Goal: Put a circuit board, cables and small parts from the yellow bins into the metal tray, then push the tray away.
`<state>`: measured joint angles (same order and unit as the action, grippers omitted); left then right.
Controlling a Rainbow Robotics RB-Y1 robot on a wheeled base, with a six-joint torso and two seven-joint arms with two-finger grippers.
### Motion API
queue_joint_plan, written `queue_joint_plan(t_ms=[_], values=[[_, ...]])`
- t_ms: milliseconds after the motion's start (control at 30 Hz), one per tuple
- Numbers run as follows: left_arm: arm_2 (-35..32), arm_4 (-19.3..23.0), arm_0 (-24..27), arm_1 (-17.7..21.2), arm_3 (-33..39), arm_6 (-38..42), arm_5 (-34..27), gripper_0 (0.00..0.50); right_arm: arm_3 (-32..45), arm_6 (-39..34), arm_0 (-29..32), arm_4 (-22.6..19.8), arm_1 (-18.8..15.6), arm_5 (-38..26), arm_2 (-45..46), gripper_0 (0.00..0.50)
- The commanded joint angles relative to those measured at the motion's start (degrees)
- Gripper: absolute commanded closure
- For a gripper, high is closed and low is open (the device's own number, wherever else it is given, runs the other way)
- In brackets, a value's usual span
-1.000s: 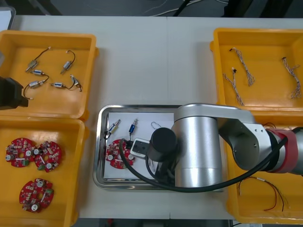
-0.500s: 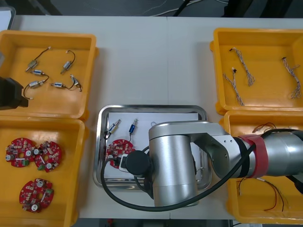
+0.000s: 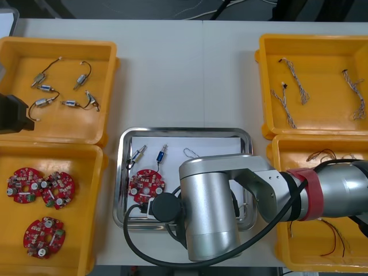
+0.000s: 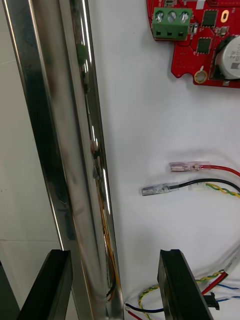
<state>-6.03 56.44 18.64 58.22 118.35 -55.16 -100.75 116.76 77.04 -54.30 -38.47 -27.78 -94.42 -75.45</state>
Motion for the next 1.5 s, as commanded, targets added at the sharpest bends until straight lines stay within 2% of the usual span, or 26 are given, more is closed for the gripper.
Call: queue_joint_plan(t_ms=[33,467,667,1067,1500], values=[[-1.79,0.51,-1.07,2.69,1.18,-5.22,-0.50,0.000,0.58,1.45,-1.42,1.64,2.38,0.46,-2.07,0.000],[-1.79,0.51,-1.07,2.69,1.18,-5.22,-0.50,0.000,0.49,1.71,1.21,3.66,3.70,0.46,-2.68,0.000],[-1.79,0.51,-1.07,2.69,1.18,-5.22,-0.50,0.000,0.49,1.71,2.79,5.95,3.88,0.46,-3.83,0.000],[-1.79,0.51,-1.07,2.69,1.18,-5.22,-0.50,0.000,0.58,1.97,4.29,6.39,4.49,0.64,-3.91,0.000],[-1.79,0.51,-1.07,2.69,1.18,-5.22,-0.50,0.000,-3.64,2.15,4.46,7.27,6.51,0.73,-4.09,0.000]])
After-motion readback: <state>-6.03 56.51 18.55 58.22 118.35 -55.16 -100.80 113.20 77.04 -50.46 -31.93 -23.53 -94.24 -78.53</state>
